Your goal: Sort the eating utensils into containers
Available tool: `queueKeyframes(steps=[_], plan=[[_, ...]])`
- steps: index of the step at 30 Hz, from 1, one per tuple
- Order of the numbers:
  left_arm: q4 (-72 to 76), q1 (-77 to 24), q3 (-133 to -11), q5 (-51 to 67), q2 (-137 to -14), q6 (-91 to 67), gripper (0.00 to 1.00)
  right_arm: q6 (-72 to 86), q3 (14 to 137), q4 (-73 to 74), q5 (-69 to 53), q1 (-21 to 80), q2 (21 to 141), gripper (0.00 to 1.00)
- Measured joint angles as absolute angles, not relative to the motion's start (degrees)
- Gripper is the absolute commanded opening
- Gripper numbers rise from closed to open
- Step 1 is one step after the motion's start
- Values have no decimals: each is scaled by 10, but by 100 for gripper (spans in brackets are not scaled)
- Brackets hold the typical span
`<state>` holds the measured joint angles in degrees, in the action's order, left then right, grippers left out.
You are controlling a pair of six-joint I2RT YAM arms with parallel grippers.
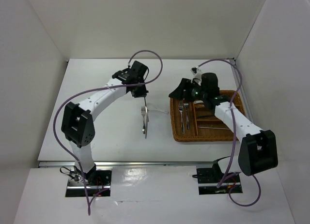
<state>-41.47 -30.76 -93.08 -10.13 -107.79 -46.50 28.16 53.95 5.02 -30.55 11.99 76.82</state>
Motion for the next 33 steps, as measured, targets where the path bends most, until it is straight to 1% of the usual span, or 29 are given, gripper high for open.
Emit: queueKeyframes(steps=[3,7,16,17,19,20,21,22,24,25,27,28,29,30,33], plan=[[-400,-308,-958,-84,-1040,-469,19,262,545,36,-322,173,784,73],[-361,-308,-959,-38,-1013,-474,19,241,558,27,-331,226,806,73],[-309,-332,-960,34,-1024,-485,19,217,594,20,-319,239,828,74],[-304,-333,-960,40,-1024,-485,19,215,600,20,-317,240,835,72],[-291,-335,-960,53,-1024,-486,19,211,612,20,-308,242,849,62],[-286,-334,-960,57,-1024,-487,19,208,616,20,-305,243,856,56],[-282,-334,-961,61,-1024,-487,19,206,618,21,-302,243,863,46],[-280,-334,-962,65,-1024,-487,19,204,621,22,-297,243,869,44],[-276,-334,-964,70,-1024,-487,19,204,624,22,-290,243,879,29],[-272,-334,-964,72,-1024,-487,20,203,625,23,-284,243,882,18],[-264,-333,-964,72,-1025,-486,23,204,628,24,-276,244,884,4],[-263,-333,-964,75,-1026,-486,26,203,631,26,-263,244,884,0],[-263,-333,-964,76,-1026,-484,30,209,634,28,-245,247,884,0],[-263,-333,-964,75,-1026,-483,44,215,634,30,-226,248,884,0],[-278,-333,-967,57,-1026,-483,56,244,638,55,-147,246,883,0]])
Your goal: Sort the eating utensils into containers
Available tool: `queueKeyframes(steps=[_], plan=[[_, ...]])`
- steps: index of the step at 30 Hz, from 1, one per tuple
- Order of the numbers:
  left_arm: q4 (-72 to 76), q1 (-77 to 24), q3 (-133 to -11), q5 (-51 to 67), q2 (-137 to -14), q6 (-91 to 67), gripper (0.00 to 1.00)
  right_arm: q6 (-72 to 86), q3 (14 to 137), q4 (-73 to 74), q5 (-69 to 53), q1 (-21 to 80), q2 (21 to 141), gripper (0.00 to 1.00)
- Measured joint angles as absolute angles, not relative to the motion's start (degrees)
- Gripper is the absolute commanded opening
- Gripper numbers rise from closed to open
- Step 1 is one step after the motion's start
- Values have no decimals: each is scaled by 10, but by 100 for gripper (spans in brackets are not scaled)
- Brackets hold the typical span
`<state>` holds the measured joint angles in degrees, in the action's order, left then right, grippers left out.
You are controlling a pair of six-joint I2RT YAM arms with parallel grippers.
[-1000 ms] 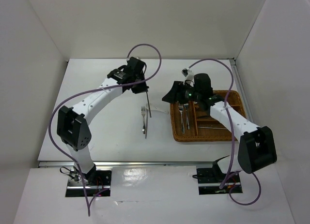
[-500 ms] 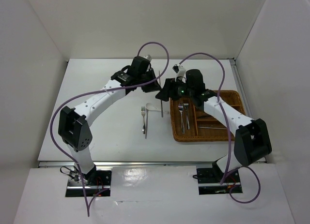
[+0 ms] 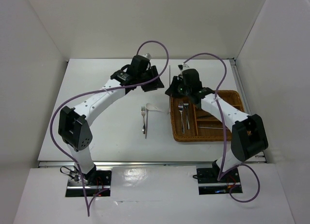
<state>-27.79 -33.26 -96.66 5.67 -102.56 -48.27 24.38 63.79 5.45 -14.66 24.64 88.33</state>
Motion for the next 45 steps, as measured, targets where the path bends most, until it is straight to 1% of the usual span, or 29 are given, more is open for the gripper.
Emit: queueKeyframes(steps=[1,5,8,14,18,22,31,33,34,36,37,40,41,45], plan=[[-286,-331,-968,47,-1026,-483,61,256,639,68,-119,244,882,0],[-310,-314,-967,7,-1025,-491,66,334,643,157,6,218,861,0],[-316,-284,-947,-25,-1016,-498,67,427,646,254,91,170,831,0],[-337,-229,-911,-65,-991,-500,67,610,630,439,195,62,762,0],[-341,-220,-904,-72,-987,-499,67,724,580,532,233,40,708,0],[-343,-220,-899,-70,-986,-498,67,800,532,581,248,20,673,0],[-344,-220,-899,-63,-986,-495,67,907,513,625,253,12,685,0],[-343,-220,-898,-61,-986,-495,67,922,511,630,252,12,692,4],[-343,-220,-897,-60,-986,-495,67,927,509,632,251,12,694,9],[-344,-220,-896,-59,-986,-494,67,935,506,632,250,12,694,14],[-343,-220,-895,-58,-986,-494,67,936,503,632,249,12,694,18],[-343,-220,-890,-56,-986,-494,67,936,497,631,247,12,694,33],[-343,-220,-887,-56,-986,-493,67,935,497,631,246,12,694,41],[-343,-220,-879,-54,-986,-485,67,924,500,631,244,12,694,45]])
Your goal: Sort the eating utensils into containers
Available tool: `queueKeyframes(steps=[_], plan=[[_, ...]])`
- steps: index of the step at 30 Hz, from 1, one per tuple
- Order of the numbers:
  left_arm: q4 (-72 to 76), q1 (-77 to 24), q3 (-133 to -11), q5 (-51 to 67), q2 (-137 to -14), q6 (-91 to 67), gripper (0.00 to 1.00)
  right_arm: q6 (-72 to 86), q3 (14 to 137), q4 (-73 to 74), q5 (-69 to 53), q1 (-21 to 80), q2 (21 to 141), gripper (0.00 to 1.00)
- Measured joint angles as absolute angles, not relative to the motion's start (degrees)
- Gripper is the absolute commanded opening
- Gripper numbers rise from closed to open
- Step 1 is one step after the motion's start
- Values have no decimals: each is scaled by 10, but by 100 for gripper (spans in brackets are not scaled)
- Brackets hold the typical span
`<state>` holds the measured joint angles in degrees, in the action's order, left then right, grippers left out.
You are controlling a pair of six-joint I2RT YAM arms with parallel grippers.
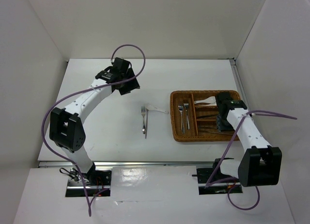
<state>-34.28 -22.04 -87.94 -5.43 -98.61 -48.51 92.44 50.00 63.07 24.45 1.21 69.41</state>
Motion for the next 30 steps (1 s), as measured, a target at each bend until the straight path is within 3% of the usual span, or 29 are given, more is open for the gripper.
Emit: queueKeyframes(steps=[8,18,30], plan=[[-317,-222,-841,-25,-986,-453,65,825,553,595,218,12,678,45],[-315,-281,-796,-49,-1031,-415,57,532,503,271,28,12,577,46],[-295,-290,-716,-35,-1042,-405,52,412,507,192,-83,12,649,46]])
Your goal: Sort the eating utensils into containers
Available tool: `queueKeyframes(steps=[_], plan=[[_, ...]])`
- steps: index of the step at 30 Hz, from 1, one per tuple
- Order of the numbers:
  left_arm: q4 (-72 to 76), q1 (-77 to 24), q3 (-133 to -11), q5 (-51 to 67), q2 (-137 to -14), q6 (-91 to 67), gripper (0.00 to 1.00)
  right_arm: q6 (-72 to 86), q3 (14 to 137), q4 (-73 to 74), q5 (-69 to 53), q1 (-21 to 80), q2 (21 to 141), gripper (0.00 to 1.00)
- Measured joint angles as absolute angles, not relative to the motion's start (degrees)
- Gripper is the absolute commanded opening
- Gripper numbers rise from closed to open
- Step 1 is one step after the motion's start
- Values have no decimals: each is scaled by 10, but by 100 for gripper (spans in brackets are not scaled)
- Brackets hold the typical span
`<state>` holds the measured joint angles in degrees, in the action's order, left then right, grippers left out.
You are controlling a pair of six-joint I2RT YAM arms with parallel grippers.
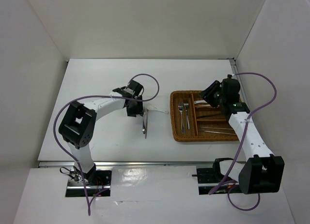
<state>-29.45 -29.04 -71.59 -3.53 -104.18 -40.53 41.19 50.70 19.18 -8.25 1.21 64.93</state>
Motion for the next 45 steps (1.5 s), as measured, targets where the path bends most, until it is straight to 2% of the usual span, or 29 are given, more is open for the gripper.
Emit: queueKeyframes(steps=[13,21,27,34,42,43,45], plan=[[-313,-319,-763,-30,-1110,-406,48,399,507,180,-100,12,668,46],[-362,-322,-821,-68,-1145,-412,35,394,507,179,-99,12,669,46],[-392,-327,-834,-88,-1158,-423,35,391,507,180,-99,12,669,46],[-409,-330,-834,-93,-1158,-427,17,381,507,178,-104,12,669,46],[-386,-327,-812,-84,-1141,-437,15,320,507,118,-237,17,707,47],[-384,-325,-808,-80,-1135,-438,15,310,507,112,-250,25,714,51],[-385,-321,-810,-76,-1118,-438,16,284,508,104,-270,53,728,51]])
